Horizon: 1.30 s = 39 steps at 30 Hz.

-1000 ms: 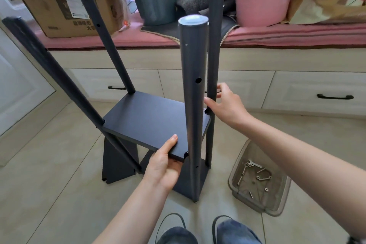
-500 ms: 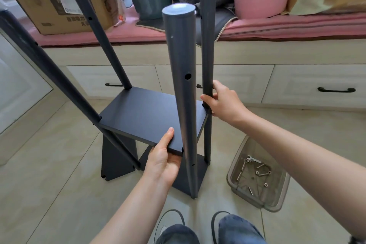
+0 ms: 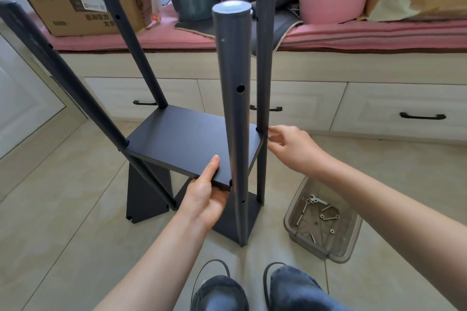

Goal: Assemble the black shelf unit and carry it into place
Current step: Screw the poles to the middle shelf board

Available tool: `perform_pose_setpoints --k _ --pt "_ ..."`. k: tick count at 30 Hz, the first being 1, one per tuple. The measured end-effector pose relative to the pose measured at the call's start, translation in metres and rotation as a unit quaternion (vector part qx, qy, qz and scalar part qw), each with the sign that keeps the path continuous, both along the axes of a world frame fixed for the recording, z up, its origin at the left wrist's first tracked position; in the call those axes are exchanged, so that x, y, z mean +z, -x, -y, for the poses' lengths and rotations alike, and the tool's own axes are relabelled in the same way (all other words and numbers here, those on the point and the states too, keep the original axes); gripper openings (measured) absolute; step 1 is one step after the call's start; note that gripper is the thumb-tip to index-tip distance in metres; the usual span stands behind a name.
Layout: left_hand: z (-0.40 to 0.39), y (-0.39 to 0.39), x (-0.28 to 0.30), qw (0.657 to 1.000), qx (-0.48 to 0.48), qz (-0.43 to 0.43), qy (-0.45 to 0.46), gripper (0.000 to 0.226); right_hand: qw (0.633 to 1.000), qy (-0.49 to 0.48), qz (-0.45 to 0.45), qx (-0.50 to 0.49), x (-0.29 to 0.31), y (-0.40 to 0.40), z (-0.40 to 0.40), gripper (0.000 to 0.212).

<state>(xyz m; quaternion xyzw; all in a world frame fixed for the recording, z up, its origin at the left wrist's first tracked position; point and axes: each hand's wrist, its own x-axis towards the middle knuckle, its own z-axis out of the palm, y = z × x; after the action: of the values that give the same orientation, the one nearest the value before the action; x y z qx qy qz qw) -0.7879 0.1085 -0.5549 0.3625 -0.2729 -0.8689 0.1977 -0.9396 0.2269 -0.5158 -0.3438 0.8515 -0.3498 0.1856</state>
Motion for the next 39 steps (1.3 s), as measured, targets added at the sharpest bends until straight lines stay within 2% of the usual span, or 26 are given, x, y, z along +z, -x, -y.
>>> perform_pose_setpoints --k 3,10,16,24,26,30,32,34,37,39 --pt "0.0 -0.005 0.004 1.0 -0.009 -0.012 0.002 0.042 1.0 -0.012 -0.011 0.025 0.0 -0.021 -0.017 0.038" --pt "0.003 -0.022 0.009 0.998 -0.015 0.015 0.059 0.037 0.985 0.078 0.021 0.152 0.038 -0.074 -0.038 0.032" --pt "-0.004 -0.027 0.01 0.994 0.002 0.022 0.106 0.041 0.987 0.075 -0.004 0.143 0.053 -0.091 -0.032 0.041" --pt "0.0 -0.029 0.001 0.992 0.016 0.013 0.121 0.044 0.987 0.099 -0.027 0.127 0.045 -0.083 -0.018 0.039" --pt "-0.001 -0.027 -0.002 0.989 0.031 0.034 0.14 0.052 0.987 0.107 -0.03 0.115 0.043 -0.079 -0.015 0.041" --pt "-0.003 -0.026 -0.005 0.978 0.08 0.056 0.185 0.097 0.987 0.116 -0.04 0.108 0.04 -0.073 -0.011 0.039" --pt "-0.003 -0.027 -0.004 0.972 0.095 0.056 0.206 0.107 0.986 0.119 -0.042 0.112 0.04 -0.071 -0.01 0.043" --pt "-0.004 -0.028 -0.003 0.964 0.079 0.061 0.247 0.093 0.984 0.123 -0.044 0.118 0.04 -0.07 -0.01 0.048" --pt "-0.006 -0.029 0.0 0.952 0.023 0.075 0.296 0.03 0.983 0.128 -0.048 0.124 0.039 -0.069 -0.01 0.05" --pt "-0.007 -0.03 -0.004 0.954 -0.012 0.07 0.292 0.026 0.982 0.132 -0.049 0.124 0.039 -0.067 -0.01 0.05"
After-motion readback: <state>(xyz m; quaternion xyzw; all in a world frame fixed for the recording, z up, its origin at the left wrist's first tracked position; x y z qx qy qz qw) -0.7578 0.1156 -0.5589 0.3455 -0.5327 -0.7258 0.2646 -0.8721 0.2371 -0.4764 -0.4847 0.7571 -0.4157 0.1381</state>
